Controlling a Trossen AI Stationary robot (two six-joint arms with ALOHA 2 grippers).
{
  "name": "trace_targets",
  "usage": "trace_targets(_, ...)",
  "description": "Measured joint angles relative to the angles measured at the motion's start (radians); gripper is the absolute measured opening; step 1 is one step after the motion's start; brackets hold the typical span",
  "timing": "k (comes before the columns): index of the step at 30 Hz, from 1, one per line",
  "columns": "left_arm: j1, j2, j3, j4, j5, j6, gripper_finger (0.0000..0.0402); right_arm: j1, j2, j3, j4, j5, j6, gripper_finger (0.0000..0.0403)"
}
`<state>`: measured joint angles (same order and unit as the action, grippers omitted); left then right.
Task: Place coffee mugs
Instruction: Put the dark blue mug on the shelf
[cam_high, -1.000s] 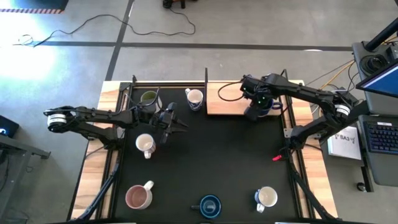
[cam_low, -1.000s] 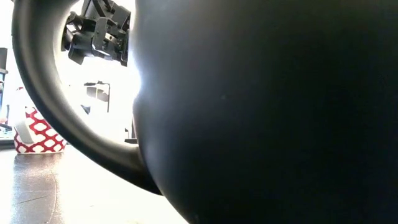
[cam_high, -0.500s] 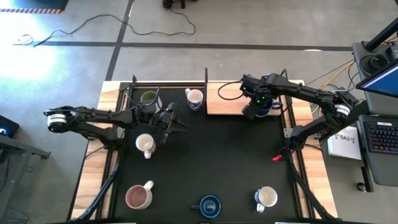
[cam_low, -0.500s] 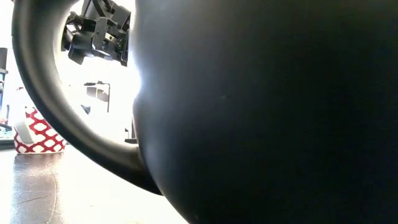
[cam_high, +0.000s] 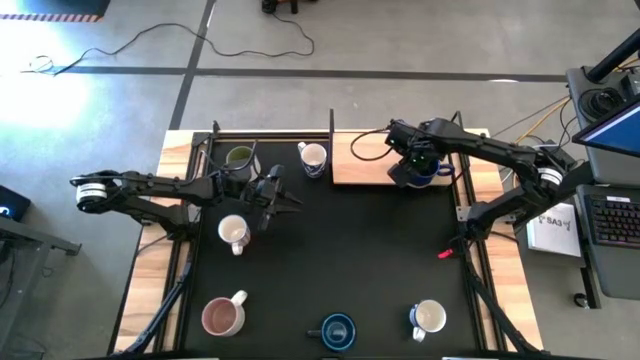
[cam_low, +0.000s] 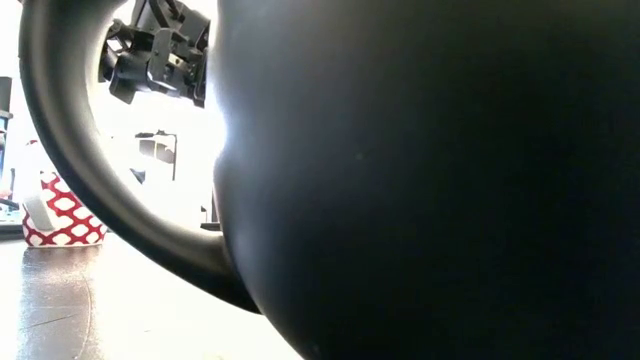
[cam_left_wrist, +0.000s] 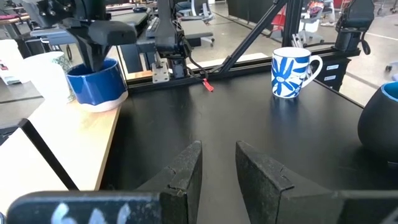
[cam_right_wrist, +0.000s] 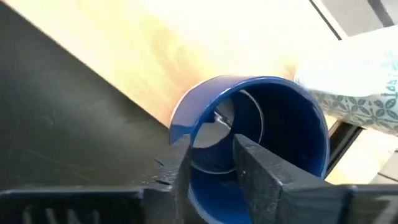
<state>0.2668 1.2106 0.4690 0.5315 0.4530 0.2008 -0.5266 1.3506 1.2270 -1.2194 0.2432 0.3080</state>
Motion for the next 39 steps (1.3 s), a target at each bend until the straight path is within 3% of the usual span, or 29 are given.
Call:
trace_targets(10, 0.0, 0.0, 0.0, -0.019, 0.001, 0.008, 0.008, -0.004, 0.081, -0.002, 0.011, -0.007, 0.025, 0.0123)
trace_targets(26, 0.002, 0.0, 0.0, -0.024, -0.005, 0.008, 0.008, -0.004, 0.1, -0.001, -0.013, -0.011, -0.054, 0.0036)
trace_targets(39, 0.002, 0.0, 0.0, -0.019, -0.02, -0.011, 0.008, -0.004, 0.097, -0.001, -0.062, -0.034, -0.01, 0.0039)
